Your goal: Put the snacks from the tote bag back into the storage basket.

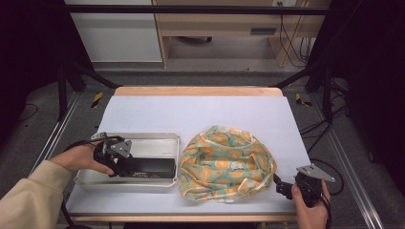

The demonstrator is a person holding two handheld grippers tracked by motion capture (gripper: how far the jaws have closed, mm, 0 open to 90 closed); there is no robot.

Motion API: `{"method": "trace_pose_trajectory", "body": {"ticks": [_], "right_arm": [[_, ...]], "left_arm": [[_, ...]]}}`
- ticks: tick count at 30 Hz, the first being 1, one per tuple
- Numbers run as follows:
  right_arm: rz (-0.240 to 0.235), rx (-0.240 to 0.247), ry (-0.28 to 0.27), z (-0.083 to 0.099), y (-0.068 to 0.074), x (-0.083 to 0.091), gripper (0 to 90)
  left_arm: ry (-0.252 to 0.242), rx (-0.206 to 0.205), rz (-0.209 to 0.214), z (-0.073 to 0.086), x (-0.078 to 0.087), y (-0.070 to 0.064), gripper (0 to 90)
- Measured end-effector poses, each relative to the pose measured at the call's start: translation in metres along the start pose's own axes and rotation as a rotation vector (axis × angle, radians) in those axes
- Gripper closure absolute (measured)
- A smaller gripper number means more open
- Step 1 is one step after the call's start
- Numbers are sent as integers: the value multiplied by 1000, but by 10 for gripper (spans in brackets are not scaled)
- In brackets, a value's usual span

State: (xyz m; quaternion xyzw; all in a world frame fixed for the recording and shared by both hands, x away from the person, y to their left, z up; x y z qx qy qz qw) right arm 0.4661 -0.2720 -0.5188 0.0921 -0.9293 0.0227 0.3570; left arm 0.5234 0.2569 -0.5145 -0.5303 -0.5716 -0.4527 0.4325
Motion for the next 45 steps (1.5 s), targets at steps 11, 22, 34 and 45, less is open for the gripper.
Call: {"method": "trace_pose_trajectory", "body": {"ticks": [11,22,34,45], "right_arm": [[-1,-1,1,0,0,0,69],[1,2,5,1,0,0,66],[5,1,3,1,1,0,66],[11,12,6,0,3,-1,65]], "left_arm": [[-9,17,-10,-4,3,-2,224],[-26,54,-37,-6,13,-6,98],[-42,50,-130,-20,35,-18,82],[-114,160,-176,-37,60,-24,80]]}}
Point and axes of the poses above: each handheld gripper's, and its own axes: x roughly backward along the jaws, z roughly out of its underside, y roughly to its left, the point moved 10 cm from there along -x, roughly forward along the jaws, and after that the axes turned 6 degrees about y, right-handed, at the moved point
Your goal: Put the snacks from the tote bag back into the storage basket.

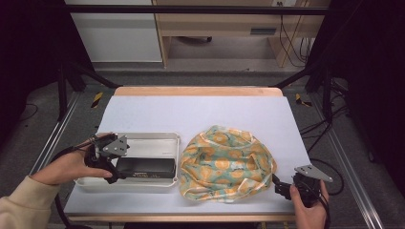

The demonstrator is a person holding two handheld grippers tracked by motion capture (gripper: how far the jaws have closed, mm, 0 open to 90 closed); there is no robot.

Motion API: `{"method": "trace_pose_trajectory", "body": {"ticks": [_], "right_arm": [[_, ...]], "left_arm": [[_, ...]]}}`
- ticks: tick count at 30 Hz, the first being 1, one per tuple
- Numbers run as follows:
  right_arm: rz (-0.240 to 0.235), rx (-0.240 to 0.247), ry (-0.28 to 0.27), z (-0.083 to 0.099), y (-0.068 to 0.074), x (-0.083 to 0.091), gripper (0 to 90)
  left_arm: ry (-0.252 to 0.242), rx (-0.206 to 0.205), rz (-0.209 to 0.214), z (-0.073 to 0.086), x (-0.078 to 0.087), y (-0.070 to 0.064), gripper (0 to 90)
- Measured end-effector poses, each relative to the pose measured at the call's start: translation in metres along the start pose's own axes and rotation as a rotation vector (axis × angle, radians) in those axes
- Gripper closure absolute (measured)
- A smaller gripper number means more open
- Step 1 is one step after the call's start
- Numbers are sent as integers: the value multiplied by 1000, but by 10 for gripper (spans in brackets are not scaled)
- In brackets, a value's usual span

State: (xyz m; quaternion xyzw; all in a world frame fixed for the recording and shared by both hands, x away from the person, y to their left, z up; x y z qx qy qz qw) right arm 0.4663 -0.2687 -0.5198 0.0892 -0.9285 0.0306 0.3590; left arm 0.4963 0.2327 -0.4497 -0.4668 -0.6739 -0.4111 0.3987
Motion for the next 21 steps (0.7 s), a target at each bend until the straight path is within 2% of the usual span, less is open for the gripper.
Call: {"method": "trace_pose_trajectory", "body": {"ticks": [3,7,10,12,15,21], "right_arm": [[0,-1,1,0,0,0,65],[1,-2,0,0,0,0,64],[0,6,2,-1,1,-1,64],[0,11,2,-1,1,-1,64],[1,13,2,-1,1,-1,64],[1,13,-5,-1,0,2,64]], "left_arm": [[-12,35,-14,-5,4,1,80],[-58,113,-48,-15,2,4,80],[-88,138,-55,-23,-1,2,82],[-115,155,-51,-30,-3,0,82],[-131,166,-47,-38,-7,-2,82],[-259,233,3,-65,-17,-10,85]]}}
Point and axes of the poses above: each handheld gripper's, and its own axes: x roughly backward along the jaws, z roughly out of its underside, y roughly to its left, the point moved 10 cm from there along -x, roughly forward along the jaws, and after that the axes turned 6 degrees about y, right-handed, at the moved point
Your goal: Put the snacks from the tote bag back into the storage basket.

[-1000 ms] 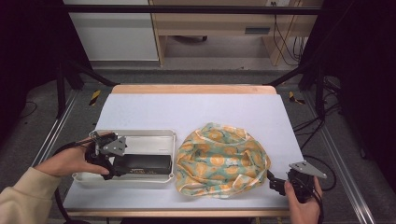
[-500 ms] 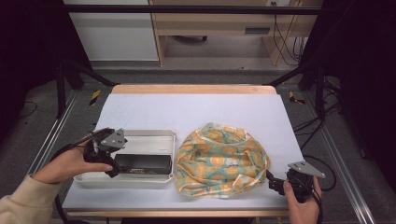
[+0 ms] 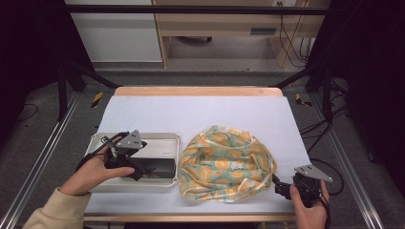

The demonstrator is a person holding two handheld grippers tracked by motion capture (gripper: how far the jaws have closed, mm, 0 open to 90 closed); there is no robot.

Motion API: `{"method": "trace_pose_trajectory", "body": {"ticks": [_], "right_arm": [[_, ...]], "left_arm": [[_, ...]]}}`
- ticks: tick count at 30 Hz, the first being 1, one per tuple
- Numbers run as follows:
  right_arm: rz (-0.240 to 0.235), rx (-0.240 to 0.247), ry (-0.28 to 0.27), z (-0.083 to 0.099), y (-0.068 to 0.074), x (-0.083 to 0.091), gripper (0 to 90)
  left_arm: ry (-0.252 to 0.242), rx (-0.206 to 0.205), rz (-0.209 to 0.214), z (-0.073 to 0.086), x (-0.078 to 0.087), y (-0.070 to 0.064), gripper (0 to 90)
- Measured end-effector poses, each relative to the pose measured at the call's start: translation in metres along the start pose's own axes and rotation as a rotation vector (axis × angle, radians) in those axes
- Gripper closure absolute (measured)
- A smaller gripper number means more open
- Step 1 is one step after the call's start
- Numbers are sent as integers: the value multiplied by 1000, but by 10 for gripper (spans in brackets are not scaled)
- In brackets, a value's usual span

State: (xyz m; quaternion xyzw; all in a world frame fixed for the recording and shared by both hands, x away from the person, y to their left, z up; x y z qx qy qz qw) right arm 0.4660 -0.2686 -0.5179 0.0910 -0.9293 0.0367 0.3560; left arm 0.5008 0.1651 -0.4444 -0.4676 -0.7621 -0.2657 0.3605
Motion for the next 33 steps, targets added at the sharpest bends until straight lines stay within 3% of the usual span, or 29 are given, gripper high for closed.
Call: {"method": "trace_pose_trajectory", "body": {"ticks": [7,11,15,25,32,33], "right_arm": [[-2,1,-6,-1,0,1,64],[1,1,-11,-2,-1,2,64],[0,3,-9,-2,-1,2,64],[-1,19,-11,-3,2,3,64],[2,26,-8,-4,3,2,63],[1,28,-9,-4,4,2,63]], "left_arm": [[0,33,-51,-10,-17,5,85],[23,34,-90,-3,-16,13,87],[23,87,-146,13,-7,30,87],[-45,257,-227,52,25,75,86],[-66,345,-282,78,34,101,94],[-81,375,-288,83,35,106,96]]}}
Point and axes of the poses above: each handheld gripper's, and its own axes: x roughly backward along the jaws, z roughly out of its underside, y roughly to its left, the point moved 10 cm from there along -x, roughly forward along the jaws, and after that the axes turned 6 degrees about y, right-handed, at the moved point
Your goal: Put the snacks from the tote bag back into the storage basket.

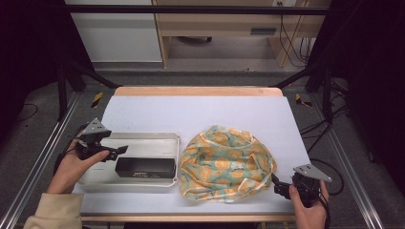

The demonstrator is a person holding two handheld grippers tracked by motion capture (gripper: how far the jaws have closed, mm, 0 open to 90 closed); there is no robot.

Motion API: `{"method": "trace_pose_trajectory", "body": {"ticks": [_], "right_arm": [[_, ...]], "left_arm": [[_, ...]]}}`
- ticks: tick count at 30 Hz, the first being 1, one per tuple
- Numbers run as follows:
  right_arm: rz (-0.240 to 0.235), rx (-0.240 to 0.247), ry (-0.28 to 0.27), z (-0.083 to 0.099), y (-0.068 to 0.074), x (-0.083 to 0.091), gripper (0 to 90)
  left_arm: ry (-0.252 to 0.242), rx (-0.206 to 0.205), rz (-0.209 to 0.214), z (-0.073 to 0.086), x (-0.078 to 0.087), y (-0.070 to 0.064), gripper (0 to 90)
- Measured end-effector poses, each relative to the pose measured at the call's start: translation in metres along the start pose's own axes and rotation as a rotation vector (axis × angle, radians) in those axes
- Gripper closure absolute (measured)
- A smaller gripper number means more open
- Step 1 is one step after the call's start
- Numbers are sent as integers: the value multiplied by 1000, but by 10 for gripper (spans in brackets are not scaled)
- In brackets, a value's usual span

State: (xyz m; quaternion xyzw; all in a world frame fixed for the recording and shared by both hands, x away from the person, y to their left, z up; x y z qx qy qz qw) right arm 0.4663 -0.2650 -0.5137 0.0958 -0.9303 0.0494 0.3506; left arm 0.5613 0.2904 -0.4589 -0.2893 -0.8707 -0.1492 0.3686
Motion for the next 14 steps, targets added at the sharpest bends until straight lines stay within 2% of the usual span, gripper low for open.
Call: {"method": "trace_pose_trajectory", "body": {"ticks": [3,6,8,10,14], "right_arm": [[-1,4,1,0,1,0,64],[-1,4,1,0,1,0,63],[-1,4,1,0,1,0,63],[-2,3,1,0,1,0,63],[-4,4,7,1,2,-1,63]], "left_arm": [[-12,52,-32,6,0,14,97],[-16,96,-92,13,0,29,96],[-7,102,-126,17,0,37,93],[-15,121,-139,19,-1,41,92],[22,102,-165,25,-4,44,91]]}}
Point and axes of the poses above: each handheld gripper's, and its own axes: x roughly backward along the jaws, z roughly out of its underside, y roughly to its left, the point moved 10 cm from there along -x, roughly forward along the jaws, and after that the axes turned 6 degrees about y, right-handed, at the moved point
